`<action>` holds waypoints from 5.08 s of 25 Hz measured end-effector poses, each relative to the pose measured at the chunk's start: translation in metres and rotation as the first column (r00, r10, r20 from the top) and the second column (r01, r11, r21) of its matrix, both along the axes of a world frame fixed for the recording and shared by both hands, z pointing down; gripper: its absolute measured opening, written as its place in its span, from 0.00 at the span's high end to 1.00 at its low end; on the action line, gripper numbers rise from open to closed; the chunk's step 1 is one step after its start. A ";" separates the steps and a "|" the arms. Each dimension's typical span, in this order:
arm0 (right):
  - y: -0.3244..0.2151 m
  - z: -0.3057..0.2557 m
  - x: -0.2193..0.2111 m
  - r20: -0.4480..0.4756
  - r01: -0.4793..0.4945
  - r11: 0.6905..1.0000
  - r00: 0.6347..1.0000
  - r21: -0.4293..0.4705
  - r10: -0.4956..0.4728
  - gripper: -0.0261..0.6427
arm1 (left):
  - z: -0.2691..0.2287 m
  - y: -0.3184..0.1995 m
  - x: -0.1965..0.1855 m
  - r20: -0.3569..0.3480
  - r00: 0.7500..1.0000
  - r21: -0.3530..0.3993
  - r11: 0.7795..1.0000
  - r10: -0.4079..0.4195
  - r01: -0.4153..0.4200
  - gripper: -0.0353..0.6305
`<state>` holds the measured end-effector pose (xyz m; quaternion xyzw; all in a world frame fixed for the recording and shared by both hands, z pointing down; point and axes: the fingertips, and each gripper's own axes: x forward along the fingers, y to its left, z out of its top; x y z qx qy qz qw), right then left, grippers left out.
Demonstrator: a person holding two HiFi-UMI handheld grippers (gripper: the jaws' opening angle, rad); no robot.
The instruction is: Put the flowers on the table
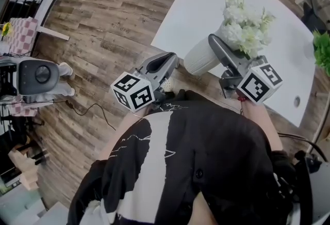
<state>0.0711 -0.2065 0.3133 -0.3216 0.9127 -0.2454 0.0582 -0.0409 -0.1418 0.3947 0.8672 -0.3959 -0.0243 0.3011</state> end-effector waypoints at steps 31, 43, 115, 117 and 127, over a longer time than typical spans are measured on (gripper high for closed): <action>-0.076 0.017 -0.034 0.002 -0.218 0.975 0.976 -0.034 0.218 0.43 | 0.014 -0.081 -0.057 0.001 0.987 -0.036 0.987 0.158 -0.158 0.91; -0.091 0.015 -0.049 -0.027 -0.255 0.967 0.967 -0.014 0.255 0.43 | 0.011 -0.102 -0.071 -0.007 0.979 -0.023 0.979 0.202 -0.202 0.91; -0.073 0.018 -0.086 -0.176 -0.131 0.977 0.971 0.170 0.161 0.44 | 0.013 -0.094 -0.077 -0.021 0.985 -0.016 0.985 0.169 -0.170 0.91; -0.072 0.017 -0.086 -0.179 -0.127 0.976 0.971 0.174 0.158 0.44 | 0.012 -0.094 -0.076 -0.021 0.986 -0.016 0.986 0.168 -0.168 0.91; -0.070 0.015 -0.086 -0.187 -0.121 0.975 0.970 0.187 0.156 0.44 | 0.012 -0.094 -0.073 -0.017 0.984 -0.018 0.984 0.175 -0.175 0.91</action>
